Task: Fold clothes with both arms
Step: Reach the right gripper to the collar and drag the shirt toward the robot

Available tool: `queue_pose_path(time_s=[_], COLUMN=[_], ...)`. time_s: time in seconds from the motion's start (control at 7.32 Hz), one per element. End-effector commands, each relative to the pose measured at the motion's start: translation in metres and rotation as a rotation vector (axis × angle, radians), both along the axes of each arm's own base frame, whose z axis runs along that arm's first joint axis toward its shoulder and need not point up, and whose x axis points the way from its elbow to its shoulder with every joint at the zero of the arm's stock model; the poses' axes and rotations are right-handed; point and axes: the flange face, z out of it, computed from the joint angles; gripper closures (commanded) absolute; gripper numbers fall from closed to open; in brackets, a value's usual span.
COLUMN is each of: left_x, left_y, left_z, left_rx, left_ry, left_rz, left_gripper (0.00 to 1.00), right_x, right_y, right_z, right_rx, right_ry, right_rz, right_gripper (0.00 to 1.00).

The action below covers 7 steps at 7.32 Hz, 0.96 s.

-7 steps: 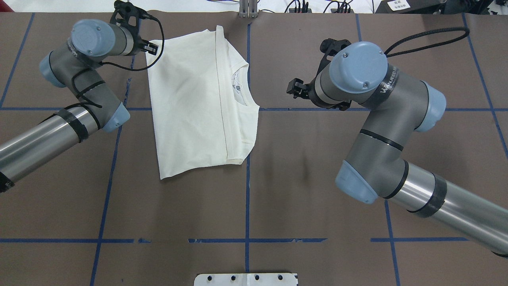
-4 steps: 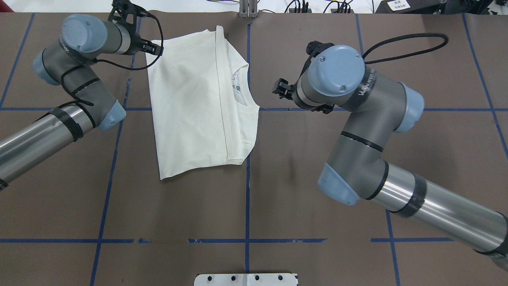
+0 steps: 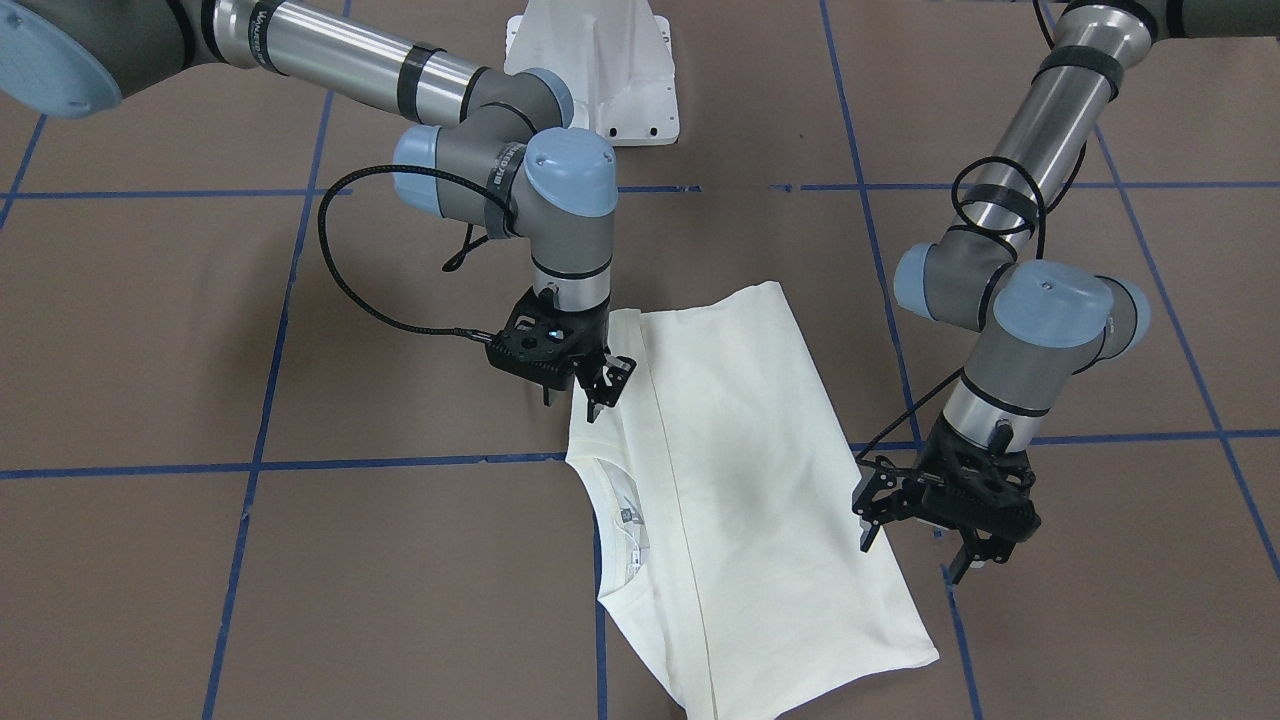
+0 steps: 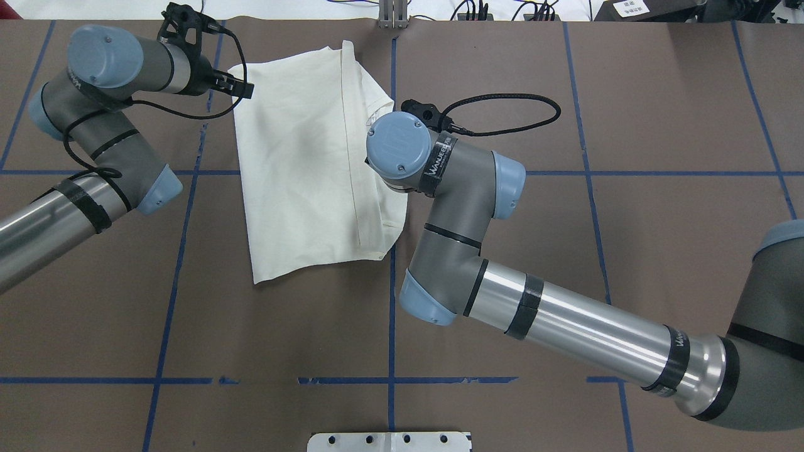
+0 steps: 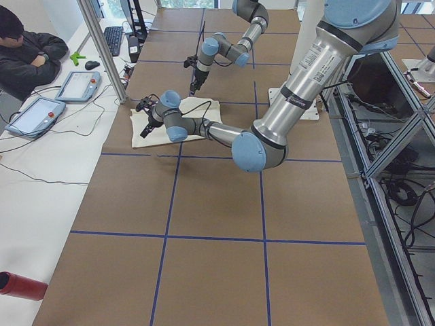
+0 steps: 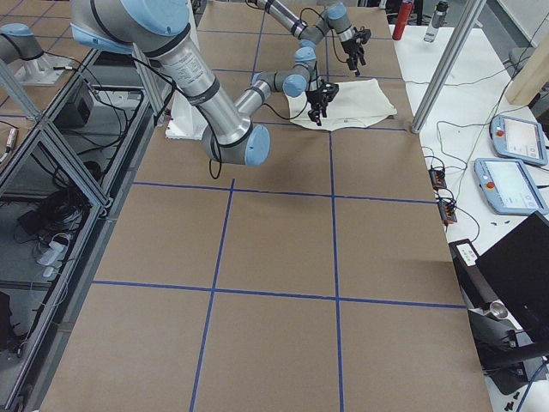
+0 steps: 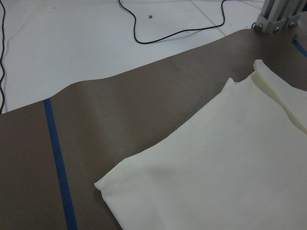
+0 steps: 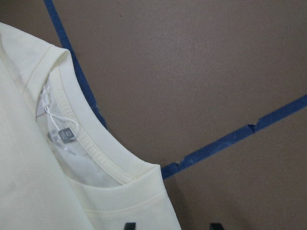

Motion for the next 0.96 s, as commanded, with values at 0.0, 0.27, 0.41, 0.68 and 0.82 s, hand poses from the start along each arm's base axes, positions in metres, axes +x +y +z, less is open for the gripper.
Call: queue_pose_path(time_s=[0.0, 0.27, 0.41, 0.68, 0.82], left_x=[-0.001, -0.002, -0.002, -0.002, -0.002], left_y=[0.000, 0.002, 0.002, 0.002, 0.002], left_z=[0.001, 0.005, 0.005, 0.005, 0.005], left_rx=[-0.001, -0.002, -0.002, -0.002, -0.002], left_ry=[0.000, -0.001, -0.001, -0.001, -0.001], left_rz=[0.000, 0.000, 0.000, 0.000, 0.000], left_gripper=[0.00, 0.00, 0.00, 0.00, 0.00], right_x=[-0.029, -0.037, -0.040, -0.043, -0.043], right_y=[0.005, 0.014, 0.017, 0.022, 0.022], right_z=[-0.006, 0.002, 0.004, 0.012, 0.011], right_rx=[-0.011, -0.011, -0.004, -0.004, -0.003], right_ry=[0.025, 0.043, 0.050, 0.061, 0.059], right_rz=[-0.024, -0.042, -0.047, -0.049, -0.049], right_gripper=[0.41, 0.41, 0.41, 0.42, 0.64])
